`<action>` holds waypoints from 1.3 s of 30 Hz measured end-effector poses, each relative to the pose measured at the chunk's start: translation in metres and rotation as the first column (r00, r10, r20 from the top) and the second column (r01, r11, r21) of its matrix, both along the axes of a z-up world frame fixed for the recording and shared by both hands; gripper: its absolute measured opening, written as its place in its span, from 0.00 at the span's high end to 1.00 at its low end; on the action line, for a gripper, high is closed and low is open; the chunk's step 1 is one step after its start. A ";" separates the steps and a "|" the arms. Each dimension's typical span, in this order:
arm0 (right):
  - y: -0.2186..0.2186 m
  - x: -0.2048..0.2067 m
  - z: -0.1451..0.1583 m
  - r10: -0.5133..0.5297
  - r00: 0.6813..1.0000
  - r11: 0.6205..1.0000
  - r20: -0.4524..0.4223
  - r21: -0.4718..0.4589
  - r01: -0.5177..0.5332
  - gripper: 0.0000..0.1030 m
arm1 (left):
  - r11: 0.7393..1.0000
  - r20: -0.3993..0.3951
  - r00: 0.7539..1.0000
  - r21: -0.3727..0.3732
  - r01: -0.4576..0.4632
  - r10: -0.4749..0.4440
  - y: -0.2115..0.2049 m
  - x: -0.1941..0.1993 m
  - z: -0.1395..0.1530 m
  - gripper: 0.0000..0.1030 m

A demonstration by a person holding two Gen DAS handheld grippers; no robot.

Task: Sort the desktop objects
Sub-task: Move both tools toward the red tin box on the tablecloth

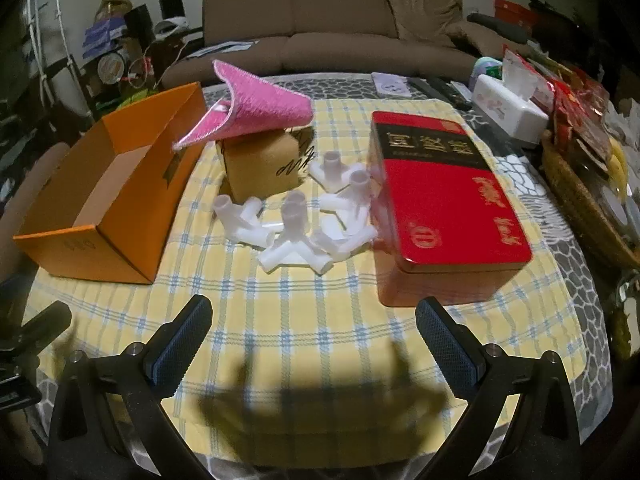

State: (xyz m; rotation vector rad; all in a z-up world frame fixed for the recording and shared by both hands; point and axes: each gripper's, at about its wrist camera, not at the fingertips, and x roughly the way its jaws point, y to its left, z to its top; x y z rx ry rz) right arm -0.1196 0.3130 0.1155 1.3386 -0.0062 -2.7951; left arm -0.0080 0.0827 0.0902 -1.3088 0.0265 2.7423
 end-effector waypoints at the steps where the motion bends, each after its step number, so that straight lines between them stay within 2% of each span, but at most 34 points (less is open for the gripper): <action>1: 0.003 0.002 0.002 -0.002 1.000 1.000 -0.002 0.002 0.002 0.00 | 1.000 -0.006 1.000 0.004 0.022 -0.022 0.004 0.023 0.002 0.00; 8: 0.030 0.009 0.013 -0.025 1.000 0.999 -0.015 0.022 0.025 0.00 | 0.989 -0.023 0.990 0.043 0.143 -0.142 0.037 0.041 0.027 0.00; 15: 0.072 0.005 0.034 -0.049 0.998 0.999 -0.043 -0.003 0.049 0.00 | 0.969 -0.032 0.969 0.000 0.246 -0.246 0.082 0.047 0.032 0.00; 22: 0.129 -0.007 0.040 -0.095 0.995 0.995 -0.039 -0.038 0.094 0.00 | 0.953 -0.019 0.954 0.042 0.300 -0.299 0.115 0.037 0.027 0.00; 30: 0.179 -0.026 0.025 -0.141 0.990 0.968 0.000 -0.209 0.138 0.00 | 0.925 -0.014 0.928 0.069 0.373 -0.373 0.157 0.020 0.011 0.00; 37: 0.198 -0.044 0.006 -0.135 0.990 0.939 0.037 -0.315 0.140 0.00 | 0.906 0.000 0.909 0.089 0.415 -0.417 0.187 0.008 -0.007 0.00; 39: 0.203 -0.047 -0.001 -0.131 0.990 0.919 0.055 -0.368 0.142 0.01 | 0.898 0.006 0.903 0.101 0.427 -0.430 0.193 0.005 -0.013 0.00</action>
